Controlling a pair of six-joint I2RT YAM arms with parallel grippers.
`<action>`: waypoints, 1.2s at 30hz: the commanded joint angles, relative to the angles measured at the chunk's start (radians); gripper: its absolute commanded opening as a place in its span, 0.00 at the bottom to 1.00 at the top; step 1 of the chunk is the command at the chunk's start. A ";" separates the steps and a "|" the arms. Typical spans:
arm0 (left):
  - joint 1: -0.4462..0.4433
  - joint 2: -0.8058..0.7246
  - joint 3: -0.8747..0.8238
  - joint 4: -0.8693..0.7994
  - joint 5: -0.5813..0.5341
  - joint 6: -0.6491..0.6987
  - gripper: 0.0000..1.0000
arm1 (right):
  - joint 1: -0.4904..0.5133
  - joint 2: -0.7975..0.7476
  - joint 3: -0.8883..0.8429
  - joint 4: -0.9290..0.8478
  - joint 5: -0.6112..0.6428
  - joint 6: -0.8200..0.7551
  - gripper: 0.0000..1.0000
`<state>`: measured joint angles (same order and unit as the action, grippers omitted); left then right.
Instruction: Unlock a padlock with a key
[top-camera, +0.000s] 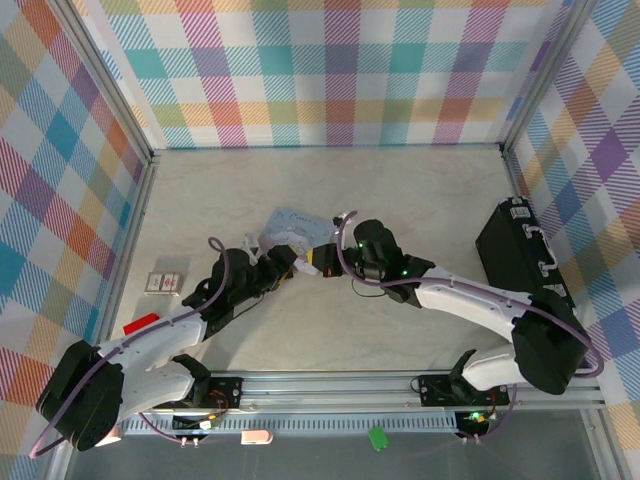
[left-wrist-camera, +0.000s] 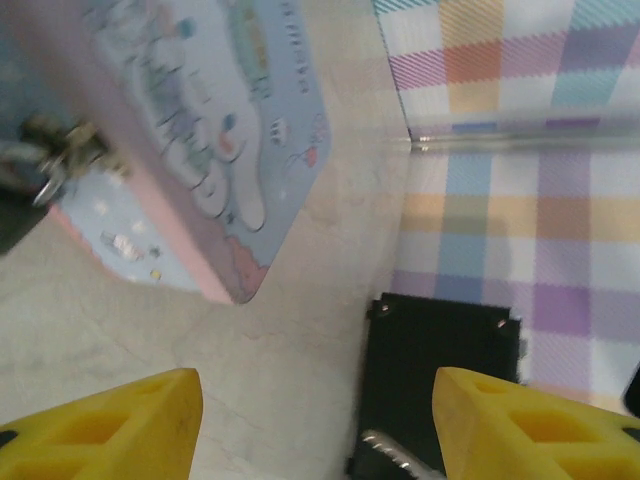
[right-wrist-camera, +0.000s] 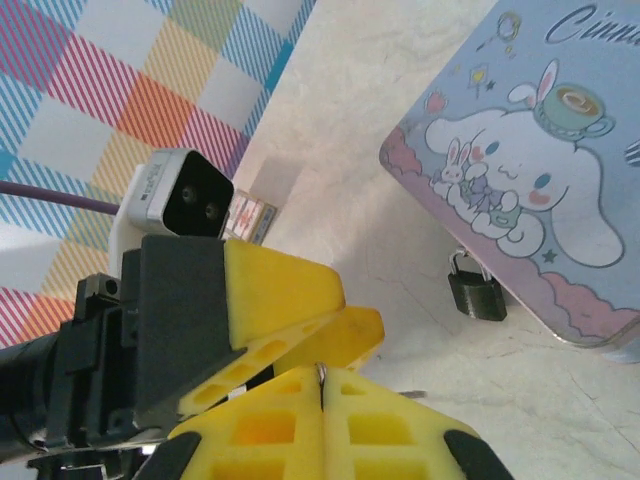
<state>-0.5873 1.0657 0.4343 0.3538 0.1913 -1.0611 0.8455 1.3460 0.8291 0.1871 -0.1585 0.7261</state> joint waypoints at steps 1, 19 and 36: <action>0.001 0.002 0.057 -0.033 0.106 0.385 0.58 | -0.003 -0.035 0.029 -0.066 -0.010 0.025 0.00; -0.077 -0.114 0.062 -0.019 0.253 1.077 0.45 | -0.007 -0.155 0.086 -0.199 -0.028 0.024 0.00; -0.104 -0.035 0.051 0.101 0.305 1.136 0.26 | -0.006 -0.196 0.081 -0.178 -0.085 0.080 0.00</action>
<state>-0.6811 1.0218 0.4866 0.3988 0.4580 0.0528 0.8433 1.1694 0.8795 -0.0044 -0.2211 0.7860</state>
